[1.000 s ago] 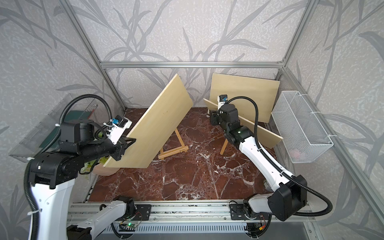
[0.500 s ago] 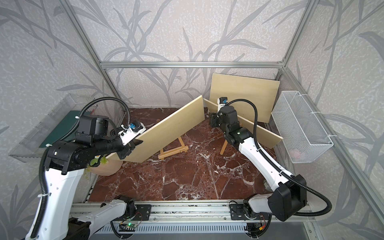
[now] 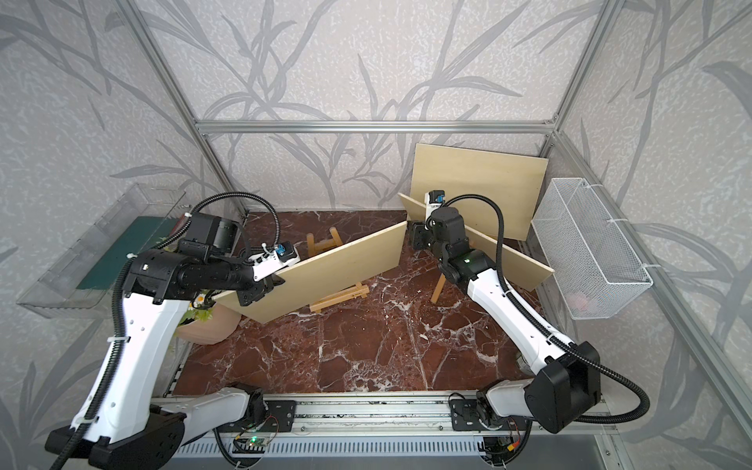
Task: Assemble the easel
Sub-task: Place the drawing board on the easel.
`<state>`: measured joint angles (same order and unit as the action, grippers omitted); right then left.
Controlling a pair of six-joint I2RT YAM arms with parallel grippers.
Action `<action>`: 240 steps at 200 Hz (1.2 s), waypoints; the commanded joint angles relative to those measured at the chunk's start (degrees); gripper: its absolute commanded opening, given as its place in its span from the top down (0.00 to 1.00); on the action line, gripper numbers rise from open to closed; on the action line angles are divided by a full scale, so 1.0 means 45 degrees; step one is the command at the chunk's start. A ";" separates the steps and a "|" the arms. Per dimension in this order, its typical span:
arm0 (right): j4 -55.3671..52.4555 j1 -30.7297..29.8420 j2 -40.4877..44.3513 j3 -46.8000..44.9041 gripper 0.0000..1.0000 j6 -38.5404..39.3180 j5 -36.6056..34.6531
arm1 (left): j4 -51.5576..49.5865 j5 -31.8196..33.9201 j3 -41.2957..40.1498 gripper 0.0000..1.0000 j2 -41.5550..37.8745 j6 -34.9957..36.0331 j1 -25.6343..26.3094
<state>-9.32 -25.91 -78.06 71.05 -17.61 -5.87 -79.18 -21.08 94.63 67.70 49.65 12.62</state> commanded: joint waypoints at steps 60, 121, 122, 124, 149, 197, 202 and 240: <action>-0.0116 0.0023 0.0121 -0.0070 0.41 -0.0102 0.0036 | 0.2203 -0.1832 0.1052 1.00 0.0271 0.0656 0.0047; -0.0194 0.0019 0.0082 0.0264 0.41 0.0103 0.0086 | 0.2345 -0.2142 0.0909 1.00 0.0814 0.0958 0.0066; -0.0194 0.0027 0.0072 0.0275 0.41 0.0103 0.0090 | 0.2343 -0.2147 0.0917 1.00 0.0834 0.0959 0.0066; -0.0199 0.0019 0.0064 0.0283 0.41 0.0104 0.0117 | 0.2341 -0.2150 0.0922 1.00 0.0854 0.0959 0.0066; -0.0247 0.0027 0.0003 0.0457 0.41 0.0094 0.0220 | 0.2435 -0.2066 0.0748 1.00 0.0961 0.0974 0.0066; -0.0272 0.0018 -0.0036 0.0599 0.41 -0.0123 0.0288 | 0.2782 -0.1749 0.0139 1.00 0.0755 0.0998 0.0079; -0.0244 0.0017 -0.0036 0.0613 0.41 -0.0149 0.0296 | 0.2828 -0.1703 0.0079 1.00 0.0766 0.0998 0.0086; -0.0253 0.0034 -0.0031 0.0677 0.41 -0.0367 0.0577 | 0.3137 -0.1522 -0.0096 0.96 0.0737 0.0899 0.0073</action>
<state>-10.81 -25.43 -78.08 71.59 -18.09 -6.28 -74.54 -23.03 93.82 72.73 51.53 12.62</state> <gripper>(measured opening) 0.592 0.096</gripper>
